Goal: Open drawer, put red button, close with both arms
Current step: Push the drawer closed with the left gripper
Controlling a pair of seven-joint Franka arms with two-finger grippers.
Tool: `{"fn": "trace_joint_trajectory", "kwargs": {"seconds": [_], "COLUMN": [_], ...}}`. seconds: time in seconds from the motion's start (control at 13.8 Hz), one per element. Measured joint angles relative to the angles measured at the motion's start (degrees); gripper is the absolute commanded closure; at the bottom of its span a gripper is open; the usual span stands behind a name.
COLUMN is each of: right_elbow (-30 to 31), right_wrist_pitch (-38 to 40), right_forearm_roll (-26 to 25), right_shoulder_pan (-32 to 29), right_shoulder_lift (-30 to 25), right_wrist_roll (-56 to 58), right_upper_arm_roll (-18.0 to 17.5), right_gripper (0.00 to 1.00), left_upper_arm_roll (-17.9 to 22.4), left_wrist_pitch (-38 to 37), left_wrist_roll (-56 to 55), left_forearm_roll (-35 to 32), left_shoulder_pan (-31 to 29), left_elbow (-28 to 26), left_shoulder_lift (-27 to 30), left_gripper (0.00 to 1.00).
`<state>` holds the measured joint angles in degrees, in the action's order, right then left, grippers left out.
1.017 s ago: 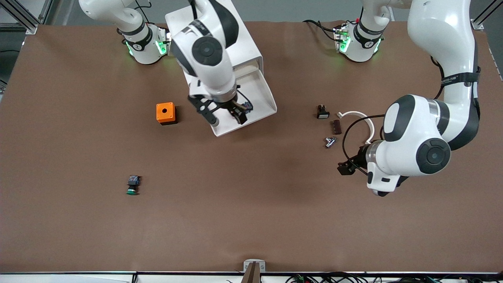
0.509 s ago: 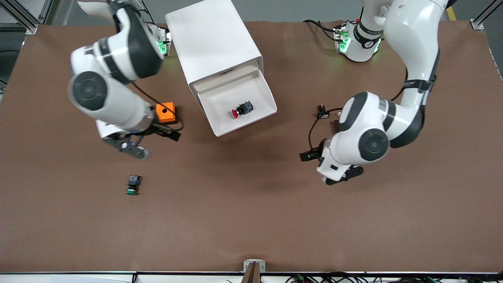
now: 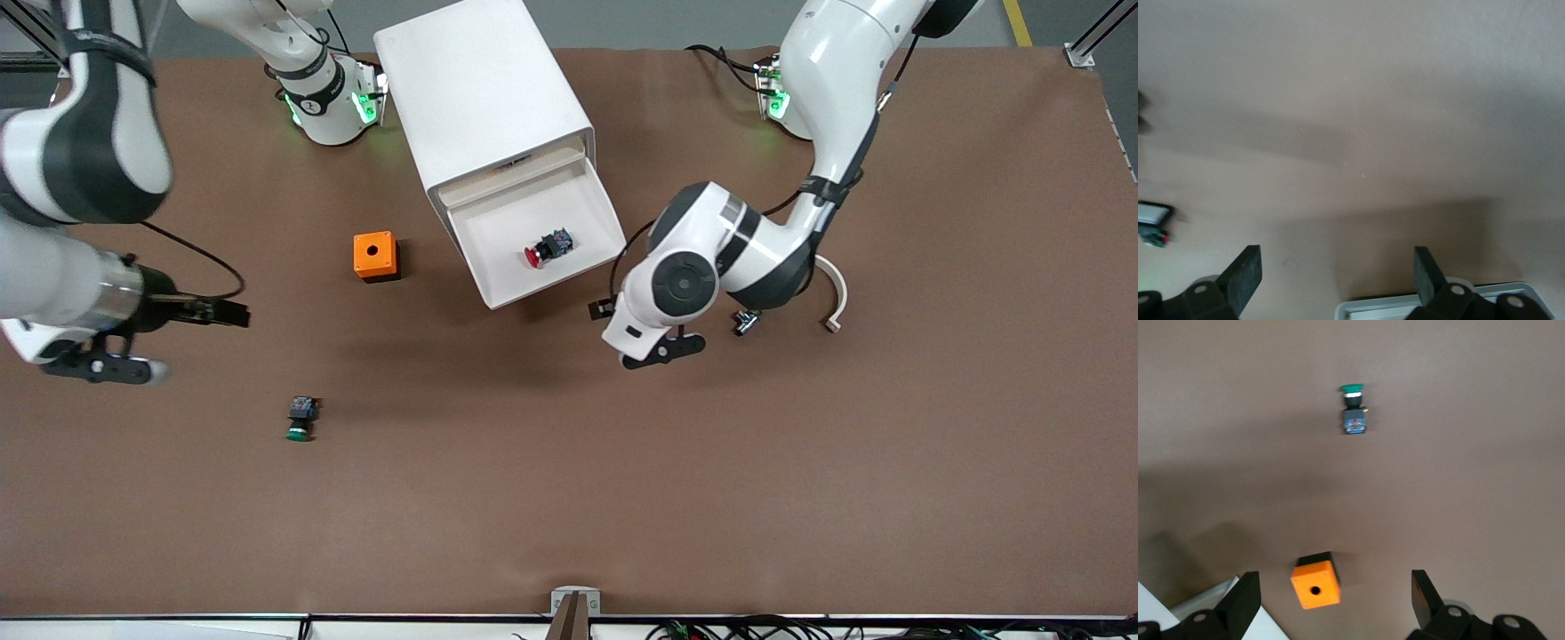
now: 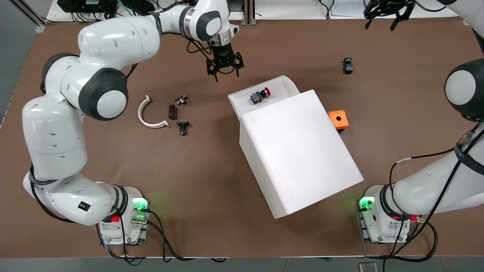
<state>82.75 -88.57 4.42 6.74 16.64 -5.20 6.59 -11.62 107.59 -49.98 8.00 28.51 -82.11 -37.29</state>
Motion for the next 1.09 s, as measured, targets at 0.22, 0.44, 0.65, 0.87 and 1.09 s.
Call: {"fn": "trace_joint_trajectory", "kwargs": {"seconds": [0.22,0.44,0.65,0.87,1.09], "right_elbow": [-2.6,-3.0,-3.4,-3.5,-3.6], "right_wrist_pitch": [1.1,1.3,2.3,2.4,2.6], "right_forearm_roll": [-3.2,-4.7,-4.7,-4.7,-5.7], "right_shoulder_pan": [-3.4,-5.2,-6.7,-7.3,-7.3], "right_shoulder_lift": [-0.1,-0.1,-0.1,-0.1,-0.1], "right_wrist_roll": [6.0,8.7,9.1,9.2,9.2], "right_upper_arm_roll": [-0.1,0.0,-0.1,-0.1,-0.6], "right_gripper": [0.00,0.00,0.00,0.00,0.00], "left_upper_arm_roll": [-0.1,-0.1,0.0,-0.1,-0.1], "left_wrist_pitch": [3.7,6.3,6.9,6.9,7.0], "left_wrist_roll": [-4.9,-10.1,-14.0,-16.9,-19.6], "left_forearm_roll": [0.0,0.0,0.0,0.0,0.2], "left_shoulder_pan": [2.8,6.3,9.2,11.2,13.7], "left_elbow": [-0.1,-0.1,-0.1,-0.1,-0.1], "left_shoulder_lift": [-1.0,-1.8,-2.0,-2.0,-2.0], "left_gripper": [0.00,0.00,0.00,0.00,0.00]}}
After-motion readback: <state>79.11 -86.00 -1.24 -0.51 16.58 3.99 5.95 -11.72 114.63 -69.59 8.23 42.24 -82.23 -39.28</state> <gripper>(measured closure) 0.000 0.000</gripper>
